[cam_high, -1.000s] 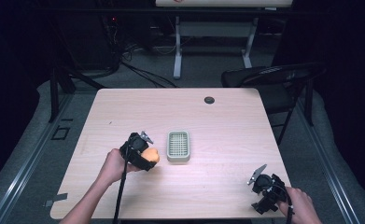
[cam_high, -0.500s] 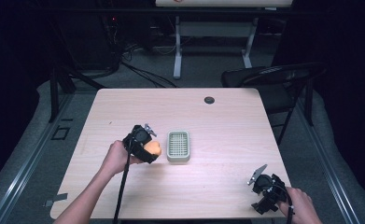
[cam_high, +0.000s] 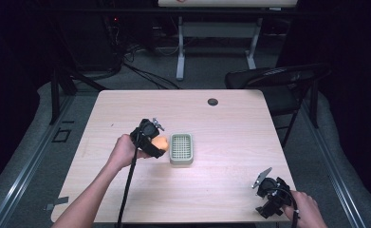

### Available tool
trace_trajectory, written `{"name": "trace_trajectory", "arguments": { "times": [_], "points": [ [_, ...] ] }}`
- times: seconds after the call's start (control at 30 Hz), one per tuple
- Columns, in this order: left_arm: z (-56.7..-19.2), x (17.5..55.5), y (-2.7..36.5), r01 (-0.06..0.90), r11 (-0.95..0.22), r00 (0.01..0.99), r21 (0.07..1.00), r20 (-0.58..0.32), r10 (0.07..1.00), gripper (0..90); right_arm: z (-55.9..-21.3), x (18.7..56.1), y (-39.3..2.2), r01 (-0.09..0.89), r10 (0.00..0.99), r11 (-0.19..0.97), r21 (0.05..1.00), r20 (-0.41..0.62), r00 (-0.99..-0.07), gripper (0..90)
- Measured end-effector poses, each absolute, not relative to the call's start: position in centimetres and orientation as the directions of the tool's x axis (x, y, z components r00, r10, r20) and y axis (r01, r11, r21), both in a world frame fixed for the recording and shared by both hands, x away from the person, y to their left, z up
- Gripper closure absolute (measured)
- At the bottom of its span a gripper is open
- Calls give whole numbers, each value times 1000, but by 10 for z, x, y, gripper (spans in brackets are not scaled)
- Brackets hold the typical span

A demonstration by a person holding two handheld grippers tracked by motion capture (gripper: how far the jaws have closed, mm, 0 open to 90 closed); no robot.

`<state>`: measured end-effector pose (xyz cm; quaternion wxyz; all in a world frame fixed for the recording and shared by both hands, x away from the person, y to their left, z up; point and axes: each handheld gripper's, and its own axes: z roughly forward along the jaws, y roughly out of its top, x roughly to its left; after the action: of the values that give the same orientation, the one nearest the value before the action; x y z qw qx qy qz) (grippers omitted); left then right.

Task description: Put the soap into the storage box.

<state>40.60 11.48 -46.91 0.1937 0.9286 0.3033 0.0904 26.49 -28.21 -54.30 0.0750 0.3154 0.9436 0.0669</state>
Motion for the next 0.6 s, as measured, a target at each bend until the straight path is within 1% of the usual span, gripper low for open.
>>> {"name": "trace_trajectory", "arguments": {
  "times": [0.1,0.27,0.3,0.6],
  "points": [
    [-468,409,112,523,-748,805,410,52,591,271,-543,265,-282,583,602,796,162,-110,-791,158],
    [-466,415,107,519,-750,806,411,57,589,271,-542,264,-282,582,601,796,169,-103,-793,158],
    [-466,417,105,517,-749,807,414,56,588,271,-541,265,-283,579,596,801,150,-109,-796,158],
    [-466,425,95,514,-750,809,417,54,585,272,-542,265,-283,583,601,796,160,-108,-792,158]
  ]
}}
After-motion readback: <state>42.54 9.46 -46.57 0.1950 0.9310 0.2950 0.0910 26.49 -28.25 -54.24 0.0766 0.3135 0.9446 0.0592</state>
